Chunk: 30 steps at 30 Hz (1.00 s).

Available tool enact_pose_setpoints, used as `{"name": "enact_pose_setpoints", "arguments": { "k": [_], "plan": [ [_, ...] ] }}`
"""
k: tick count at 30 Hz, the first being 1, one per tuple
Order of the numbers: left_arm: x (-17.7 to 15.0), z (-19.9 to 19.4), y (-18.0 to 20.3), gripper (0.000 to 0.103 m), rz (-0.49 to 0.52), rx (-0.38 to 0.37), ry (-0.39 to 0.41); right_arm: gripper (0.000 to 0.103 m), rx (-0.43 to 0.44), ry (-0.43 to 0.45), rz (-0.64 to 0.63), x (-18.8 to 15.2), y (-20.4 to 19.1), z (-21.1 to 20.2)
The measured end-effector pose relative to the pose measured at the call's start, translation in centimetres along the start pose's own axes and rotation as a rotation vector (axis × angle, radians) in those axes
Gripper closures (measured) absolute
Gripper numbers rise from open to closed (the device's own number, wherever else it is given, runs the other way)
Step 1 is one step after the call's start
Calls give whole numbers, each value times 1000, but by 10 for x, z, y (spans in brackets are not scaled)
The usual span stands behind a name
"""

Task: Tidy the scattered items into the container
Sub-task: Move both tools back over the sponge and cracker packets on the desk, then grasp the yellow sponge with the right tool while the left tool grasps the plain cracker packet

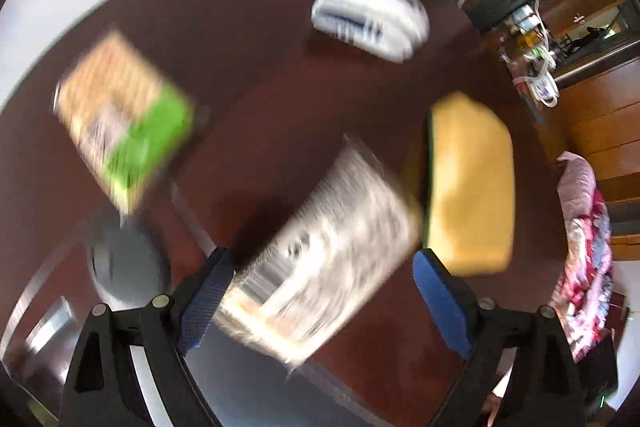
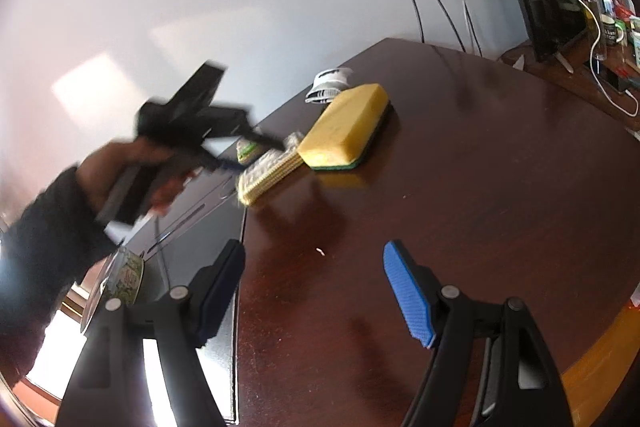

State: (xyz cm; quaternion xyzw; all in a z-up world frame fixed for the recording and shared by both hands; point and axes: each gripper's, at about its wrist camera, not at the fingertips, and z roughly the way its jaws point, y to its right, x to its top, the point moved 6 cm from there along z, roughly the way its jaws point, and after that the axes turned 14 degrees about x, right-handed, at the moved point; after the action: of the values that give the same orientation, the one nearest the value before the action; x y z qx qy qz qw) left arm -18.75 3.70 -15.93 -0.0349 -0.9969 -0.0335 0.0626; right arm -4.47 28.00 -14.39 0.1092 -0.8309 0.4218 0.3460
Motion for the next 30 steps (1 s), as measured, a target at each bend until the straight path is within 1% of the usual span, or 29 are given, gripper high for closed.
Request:
{"name": "enact_pose_setpoints", "arguments": {
  "k": [1,2,3,7,9,10,15,16,19,20,22,27,30],
  "plan": [
    [-10,-2,0,10,13,-7,3,29,-6,-1,-3,3,0,2],
    [-18,-4,0,10,36,1,17,29,-12,-2,-7,7,1,4],
    [-25,-6,1,10,64,24,39,29,-19,-4,-10,10,1,5],
    [-29,-14,4,10,182,178,186,28,-43,-9,-24,24,3,12],
    [-28,-13,11,10,252,243,228,28,-56,-11,-31,31,4,16],
    [-28,-13,14,10,274,260,240,28,-62,-12,-35,34,4,18],
    [-27,-8,18,10,310,266,259,28,-146,-54,-16,86,20,47],
    [-27,-8,19,10,317,267,262,26,-174,-57,-7,96,24,54],
    [-25,-4,22,10,329,266,270,22,-222,-67,-7,118,28,73],
    [-22,-3,20,10,316,263,268,20,-241,-79,-13,121,28,80],
    [-17,-2,14,10,293,264,266,20,-277,-105,-18,126,30,93],
    [-14,-1,6,10,260,228,273,20,-301,-137,7,131,35,113],
    [-11,-2,7,10,254,210,282,20,-328,-162,16,131,36,121]
  ]
}}
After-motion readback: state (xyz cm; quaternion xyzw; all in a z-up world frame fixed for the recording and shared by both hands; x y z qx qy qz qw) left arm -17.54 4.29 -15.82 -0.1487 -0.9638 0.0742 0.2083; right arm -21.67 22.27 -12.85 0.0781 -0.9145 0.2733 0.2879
